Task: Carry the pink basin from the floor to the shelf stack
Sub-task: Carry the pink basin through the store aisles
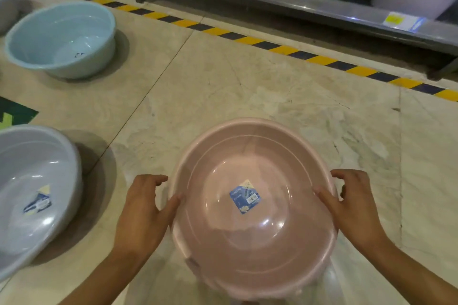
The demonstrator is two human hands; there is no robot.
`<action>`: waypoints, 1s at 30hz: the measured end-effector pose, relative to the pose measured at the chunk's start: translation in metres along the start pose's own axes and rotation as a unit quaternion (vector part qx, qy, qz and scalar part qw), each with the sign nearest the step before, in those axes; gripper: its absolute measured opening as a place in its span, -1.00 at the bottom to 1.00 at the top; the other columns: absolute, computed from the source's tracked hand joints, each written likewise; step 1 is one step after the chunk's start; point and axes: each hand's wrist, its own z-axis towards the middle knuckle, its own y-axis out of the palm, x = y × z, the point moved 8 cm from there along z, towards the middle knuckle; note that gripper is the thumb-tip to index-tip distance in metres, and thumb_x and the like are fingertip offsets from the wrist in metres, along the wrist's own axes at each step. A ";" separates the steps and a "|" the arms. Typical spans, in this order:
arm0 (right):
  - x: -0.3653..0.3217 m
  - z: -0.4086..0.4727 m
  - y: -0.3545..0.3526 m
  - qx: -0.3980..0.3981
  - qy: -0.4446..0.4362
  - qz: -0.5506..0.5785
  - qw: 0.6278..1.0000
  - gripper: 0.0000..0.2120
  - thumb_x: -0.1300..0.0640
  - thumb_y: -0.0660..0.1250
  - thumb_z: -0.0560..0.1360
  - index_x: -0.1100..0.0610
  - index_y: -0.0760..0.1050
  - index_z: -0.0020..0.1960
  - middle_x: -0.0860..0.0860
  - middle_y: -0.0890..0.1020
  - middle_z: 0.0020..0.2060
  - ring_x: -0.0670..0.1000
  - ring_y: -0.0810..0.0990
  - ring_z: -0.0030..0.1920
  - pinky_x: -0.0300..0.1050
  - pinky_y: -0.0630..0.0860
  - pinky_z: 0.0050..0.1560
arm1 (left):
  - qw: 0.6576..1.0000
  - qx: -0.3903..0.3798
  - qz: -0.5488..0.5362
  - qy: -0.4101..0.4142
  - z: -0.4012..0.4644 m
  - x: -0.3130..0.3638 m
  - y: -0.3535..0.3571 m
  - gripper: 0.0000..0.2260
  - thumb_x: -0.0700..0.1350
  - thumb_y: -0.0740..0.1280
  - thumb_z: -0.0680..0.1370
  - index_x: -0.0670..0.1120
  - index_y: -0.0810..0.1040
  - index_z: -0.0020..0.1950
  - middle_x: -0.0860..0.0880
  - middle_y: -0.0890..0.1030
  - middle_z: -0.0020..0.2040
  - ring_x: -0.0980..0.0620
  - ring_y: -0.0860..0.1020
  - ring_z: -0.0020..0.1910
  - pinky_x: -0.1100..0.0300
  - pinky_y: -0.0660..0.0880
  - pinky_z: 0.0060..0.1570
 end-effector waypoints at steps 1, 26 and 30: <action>0.005 0.002 0.003 -0.006 0.019 0.010 1.000 -0.38 -0.03 0.53 0.45 0.04 0.41 0.44 0.10 0.38 0.35 -0.07 0.53 -0.06 -0.20 0.45 -0.02 | 1.000 -0.009 -0.006 -0.008 0.000 -0.004 0.005 -0.41 0.22 0.37 0.51 0.01 0.39 0.46 0.04 0.48 0.28 -0.03 0.50 0.21 0.06 0.49 0.08; -0.189 0.001 -0.024 -0.039 -0.049 0.148 0.987 -0.68 0.07 0.41 0.56 0.01 0.58 0.31 -0.21 0.66 0.01 -0.34 0.60 -0.13 -0.32 0.45 -0.22 | 0.965 0.133 -0.195 -0.114 -0.006 0.030 -0.159 -0.85 0.04 0.35 0.60 0.08 0.55 0.15 0.24 0.62 -0.02 0.27 0.59 -0.05 0.34 0.47 -0.06; -0.323 -0.028 -0.025 -0.109 -0.071 0.137 0.982 -0.74 0.11 0.44 0.55 0.09 0.64 0.23 -0.13 0.69 -0.05 -0.14 0.66 -0.13 -0.24 0.50 -0.20 | 0.928 0.198 -0.231 -0.214 -0.045 0.011 -0.299 -0.85 -0.02 0.32 0.61 0.03 0.69 -0.01 0.08 0.71 -0.17 0.12 0.63 -0.20 0.25 0.53 -0.20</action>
